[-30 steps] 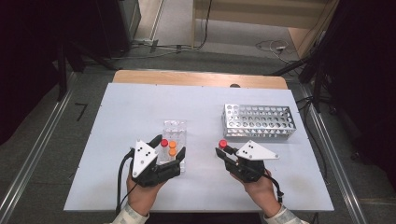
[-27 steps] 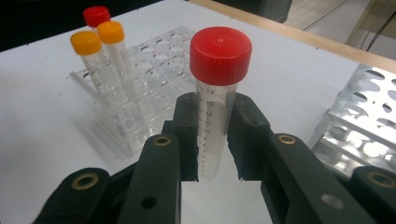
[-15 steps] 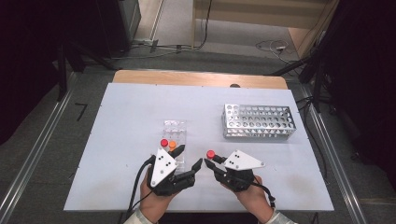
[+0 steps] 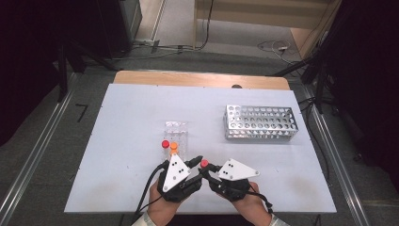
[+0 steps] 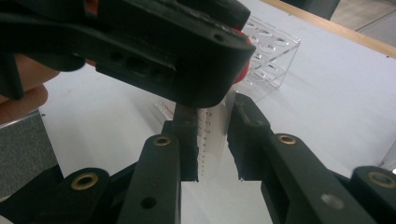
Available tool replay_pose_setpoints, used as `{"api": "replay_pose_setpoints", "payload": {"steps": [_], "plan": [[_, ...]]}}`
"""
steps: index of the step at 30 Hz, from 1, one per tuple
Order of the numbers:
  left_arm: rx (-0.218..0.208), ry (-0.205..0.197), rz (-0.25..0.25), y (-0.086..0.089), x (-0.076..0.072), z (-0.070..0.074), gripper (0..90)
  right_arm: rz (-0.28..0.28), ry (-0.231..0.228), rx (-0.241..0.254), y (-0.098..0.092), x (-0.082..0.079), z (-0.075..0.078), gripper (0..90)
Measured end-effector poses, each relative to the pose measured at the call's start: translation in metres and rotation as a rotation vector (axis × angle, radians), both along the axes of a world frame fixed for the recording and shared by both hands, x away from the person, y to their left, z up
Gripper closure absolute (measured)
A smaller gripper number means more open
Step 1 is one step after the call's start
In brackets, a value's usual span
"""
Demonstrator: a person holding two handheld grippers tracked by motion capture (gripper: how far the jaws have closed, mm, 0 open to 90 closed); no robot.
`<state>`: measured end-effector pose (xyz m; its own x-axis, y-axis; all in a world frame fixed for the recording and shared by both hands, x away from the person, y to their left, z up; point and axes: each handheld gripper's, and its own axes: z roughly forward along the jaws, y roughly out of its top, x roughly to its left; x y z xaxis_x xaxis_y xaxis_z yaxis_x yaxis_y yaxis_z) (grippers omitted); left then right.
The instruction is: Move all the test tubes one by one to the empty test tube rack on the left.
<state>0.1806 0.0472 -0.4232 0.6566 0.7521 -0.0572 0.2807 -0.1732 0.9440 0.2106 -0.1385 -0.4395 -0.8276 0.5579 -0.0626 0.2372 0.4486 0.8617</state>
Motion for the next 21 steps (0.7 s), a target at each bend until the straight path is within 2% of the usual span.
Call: {"api": "replay_pose_setpoints", "payload": {"steps": [9,12,18,21], "plan": [[-0.020,0.019,-0.010,0.003,0.001,0.001,70.0,0.006,0.004,0.014,-0.001,-0.002,0.003,69.0],[-0.022,0.021,-0.005,0.006,0.002,0.002,70.1,0.035,0.007,0.022,-0.001,-0.002,0.004,53.7],[-0.048,0.022,0.016,0.016,0.002,0.006,70.1,0.077,0.008,0.049,-0.006,-0.001,0.006,37.2],[-0.054,0.020,0.034,0.022,0.002,0.008,70.1,0.086,0.027,0.063,-0.009,0.002,0.006,27.0]]}}
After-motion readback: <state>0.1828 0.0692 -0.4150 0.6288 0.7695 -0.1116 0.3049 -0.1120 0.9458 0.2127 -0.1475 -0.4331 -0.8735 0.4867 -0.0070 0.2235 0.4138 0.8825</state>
